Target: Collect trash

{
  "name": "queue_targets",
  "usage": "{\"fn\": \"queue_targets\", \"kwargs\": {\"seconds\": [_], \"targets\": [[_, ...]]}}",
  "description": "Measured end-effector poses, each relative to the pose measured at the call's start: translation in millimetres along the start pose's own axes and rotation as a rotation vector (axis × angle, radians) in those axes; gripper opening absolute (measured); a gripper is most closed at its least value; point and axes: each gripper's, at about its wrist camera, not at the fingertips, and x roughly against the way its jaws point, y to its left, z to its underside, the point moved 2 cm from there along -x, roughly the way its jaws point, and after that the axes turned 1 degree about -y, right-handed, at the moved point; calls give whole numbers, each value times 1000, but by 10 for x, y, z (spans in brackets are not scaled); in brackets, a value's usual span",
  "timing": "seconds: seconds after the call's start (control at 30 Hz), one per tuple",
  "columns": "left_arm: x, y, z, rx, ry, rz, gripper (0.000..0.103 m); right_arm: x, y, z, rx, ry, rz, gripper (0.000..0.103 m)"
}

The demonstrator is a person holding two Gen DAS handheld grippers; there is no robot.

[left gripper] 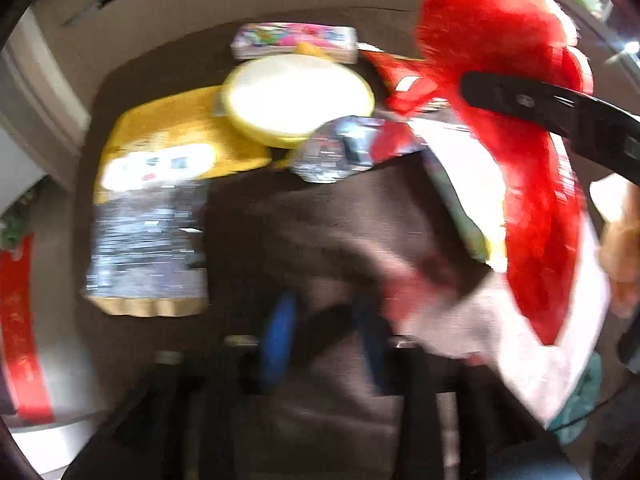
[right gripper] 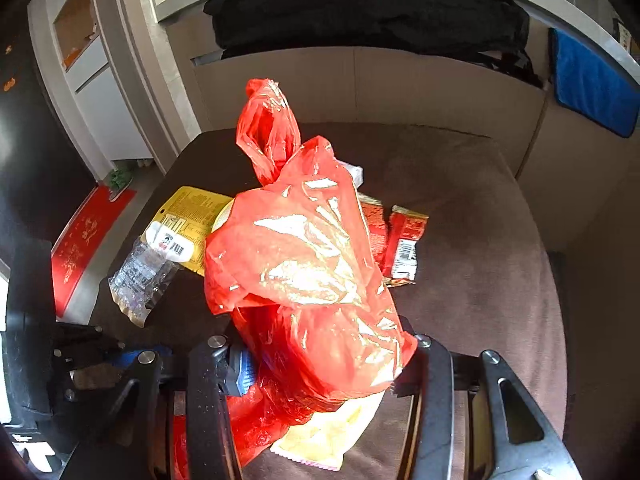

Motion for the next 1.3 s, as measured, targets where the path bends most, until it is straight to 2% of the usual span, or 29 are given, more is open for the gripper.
{"fn": "queue_targets", "kwargs": {"seconds": [0.03,0.1,0.27,0.4,0.5,0.57,0.67,0.87,1.0,1.13,1.3], "targets": [[-6,-44,5,-11,4,7,56,2,-13,9,-3,-1,0,44],[-8,-48,6,-16,3,-4,56,-1,-23,21,-10,-2,1,44],[73,194,-35,78,3,32,56,6,-27,73,-16,-6,-5,44],[338,467,-84,114,-87,-63,56,-11,-85,90,-18,0,-5,44],[457,729,-161,130,-147,-215,56,-43,-97,88,-22,9,-12,44],[398,909,-235,160,-154,-266,56,-76,-78,80,-21,15,-19,44],[236,1101,-300,193,-122,-305,56,-117,-43,59,-17,20,-30,44],[90,1199,-359,179,-138,-314,56,-134,89,63,19,17,-47,44],[30,1236,-385,169,-134,-289,58,-154,77,71,19,23,-57,45],[4,1244,-359,132,-168,-272,59,-178,37,65,7,29,-61,45],[-42,1269,-380,181,-124,-267,59,-200,25,55,2,29,-65,45]]}}
